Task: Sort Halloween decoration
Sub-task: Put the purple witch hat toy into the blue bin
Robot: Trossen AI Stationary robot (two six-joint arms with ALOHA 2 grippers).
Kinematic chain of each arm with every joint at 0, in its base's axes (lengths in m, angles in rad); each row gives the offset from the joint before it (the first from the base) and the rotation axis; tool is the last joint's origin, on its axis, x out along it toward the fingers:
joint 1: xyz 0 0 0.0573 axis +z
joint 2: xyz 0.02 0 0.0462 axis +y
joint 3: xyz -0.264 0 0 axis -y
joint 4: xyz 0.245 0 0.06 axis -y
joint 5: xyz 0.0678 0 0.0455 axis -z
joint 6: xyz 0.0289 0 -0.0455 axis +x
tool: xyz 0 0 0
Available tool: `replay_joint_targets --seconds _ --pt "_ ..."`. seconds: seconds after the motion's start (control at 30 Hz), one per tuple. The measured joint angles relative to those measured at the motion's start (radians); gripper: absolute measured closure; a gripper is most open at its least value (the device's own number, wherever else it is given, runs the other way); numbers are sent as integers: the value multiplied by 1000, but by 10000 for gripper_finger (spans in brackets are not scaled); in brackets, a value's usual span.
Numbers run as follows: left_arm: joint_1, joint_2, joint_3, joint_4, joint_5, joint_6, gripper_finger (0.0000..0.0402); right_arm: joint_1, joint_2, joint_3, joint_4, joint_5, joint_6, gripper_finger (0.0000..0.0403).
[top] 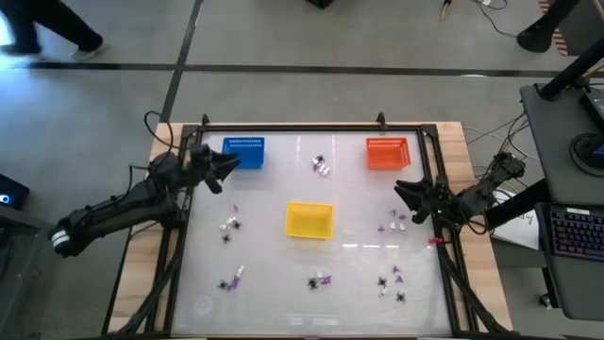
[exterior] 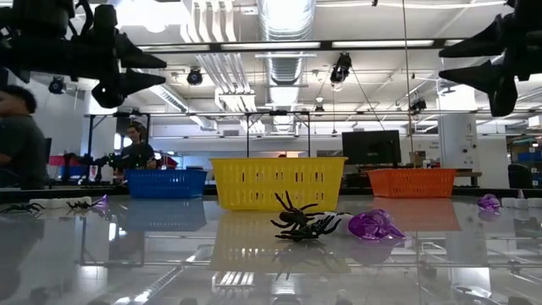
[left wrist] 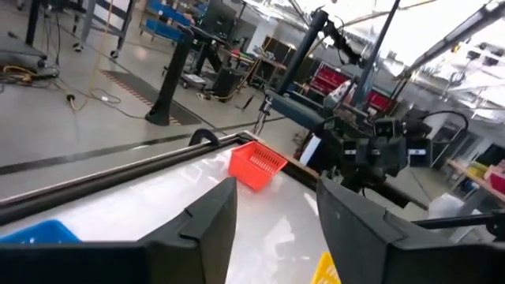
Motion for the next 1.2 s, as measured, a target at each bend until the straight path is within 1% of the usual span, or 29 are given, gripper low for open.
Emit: replay_joint_targets --seconds 0.1,0.17,0.2,0.27,0.33,0.4,0.47,0.53,0.67,0.8,1.0,1.07,1.1,1.2 --pt "0 40 55 -14 1 -24 238 0 0 6 -1 99 -6 229" --pt "0 58 113 -94 26 -48 241 0 0 16 0 168 -7 228" --pt "0 68 152 -166 43 -49 243 0 0 24 -1 195 -7 227" --pt "-2 89 245 -380 60 -31 247 0 0 48 0 237 -8 227" --pt "-8 121 340 -628 59 8 250 0 0 77 1 250 -39 227" --pt "-17 155 417 -835 52 43 251 0 0 107 1 252 -95 227" --pt "-27 186 475 -969 45 67 251 0 0 137 0 251 -150 227" --pt "-37 210 510 -1039 42 82 252 0 0 168 0 252 -186 227" --pt "-57 243 520 -1104 42 95 252 0 0 230 0 257 -220 227" --pt "-83 255 463 -1114 42 95 252 0 0 286 -1 258 -227 227" --pt "-152 274 353 -1104 45 85 251 0 0 362 0 258 -298 227" --pt "-173 290 345 -1098 48 68 251 0 0 377 -1 258 -321 227" --pt "-182 298 348 -1090 42 63 251 0 0 381 -1 258 -330 227" --pt "-201 329 360 -1090 -36 48 251 0 0 384 -2 257 -345 227"
